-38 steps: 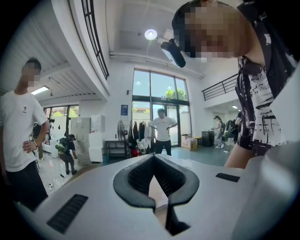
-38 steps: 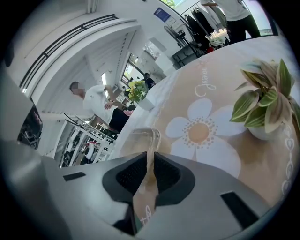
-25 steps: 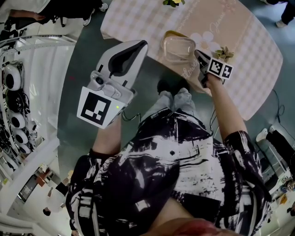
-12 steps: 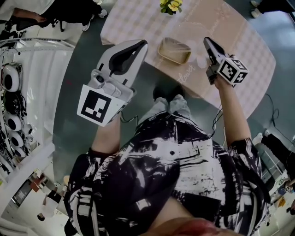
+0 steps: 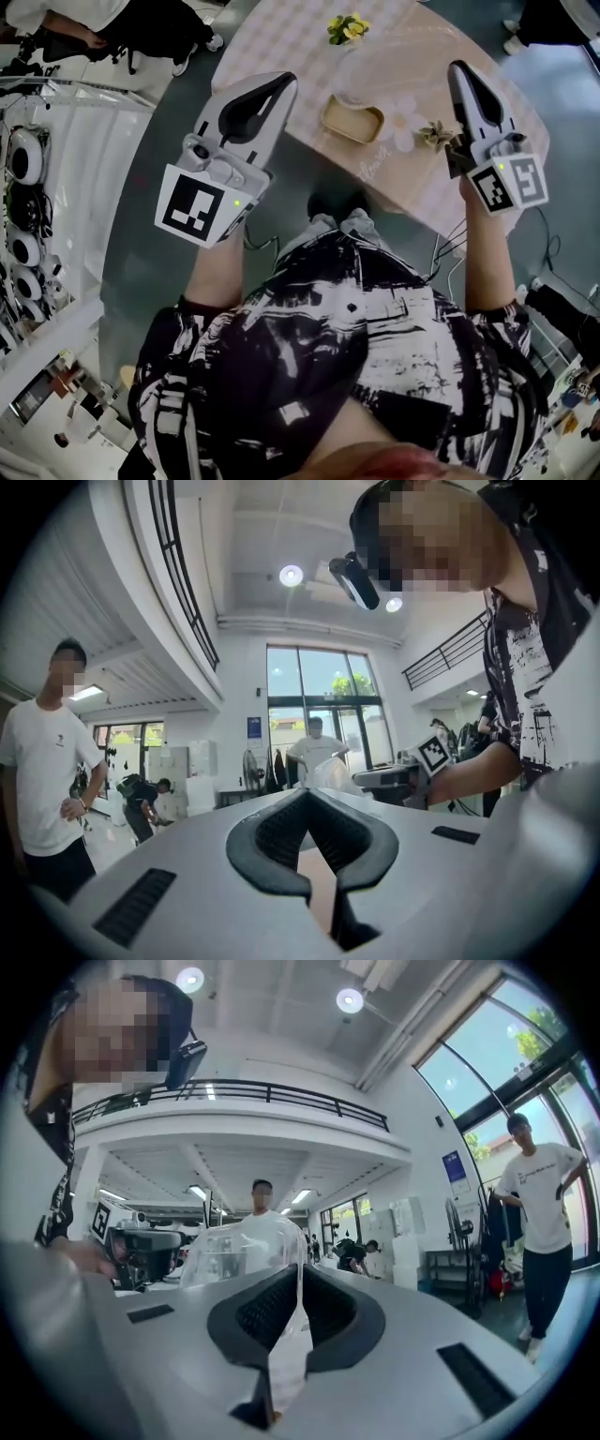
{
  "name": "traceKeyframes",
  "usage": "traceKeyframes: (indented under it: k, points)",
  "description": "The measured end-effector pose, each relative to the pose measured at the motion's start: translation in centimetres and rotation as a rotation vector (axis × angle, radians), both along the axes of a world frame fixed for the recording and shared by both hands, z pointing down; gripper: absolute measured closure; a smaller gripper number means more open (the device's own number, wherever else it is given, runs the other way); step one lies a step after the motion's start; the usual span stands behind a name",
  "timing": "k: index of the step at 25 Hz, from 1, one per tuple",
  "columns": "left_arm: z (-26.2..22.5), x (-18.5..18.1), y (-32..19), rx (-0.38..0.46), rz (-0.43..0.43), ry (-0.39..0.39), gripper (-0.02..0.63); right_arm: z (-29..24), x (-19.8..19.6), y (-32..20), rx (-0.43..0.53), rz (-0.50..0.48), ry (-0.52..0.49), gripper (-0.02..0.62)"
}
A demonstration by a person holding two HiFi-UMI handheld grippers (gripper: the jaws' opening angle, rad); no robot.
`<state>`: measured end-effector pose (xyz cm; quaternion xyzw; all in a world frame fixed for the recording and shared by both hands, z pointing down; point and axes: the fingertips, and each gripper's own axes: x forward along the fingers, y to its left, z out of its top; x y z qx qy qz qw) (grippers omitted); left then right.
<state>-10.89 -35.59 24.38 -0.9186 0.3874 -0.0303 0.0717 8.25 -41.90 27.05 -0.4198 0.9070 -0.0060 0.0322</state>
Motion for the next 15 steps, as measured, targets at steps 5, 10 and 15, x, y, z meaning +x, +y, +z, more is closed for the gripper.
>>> traceKeyframes:
  k: [5,10,15]
  points:
    - [-1.0,0.3,0.2,0.036,-0.013,-0.003,0.606,-2.6,1.2,1.8,0.073,0.034,0.001,0.591]
    - [-2.0,0.2,0.5,0.064,-0.012,-0.001,0.606,-4.3,1.6,2.5,0.125,0.059,0.008,0.591]
    - [-2.3,0.7,0.9,0.076,-0.006,-0.006,0.606,-4.8,1.9,2.9,0.147,0.064,0.014,0.591]
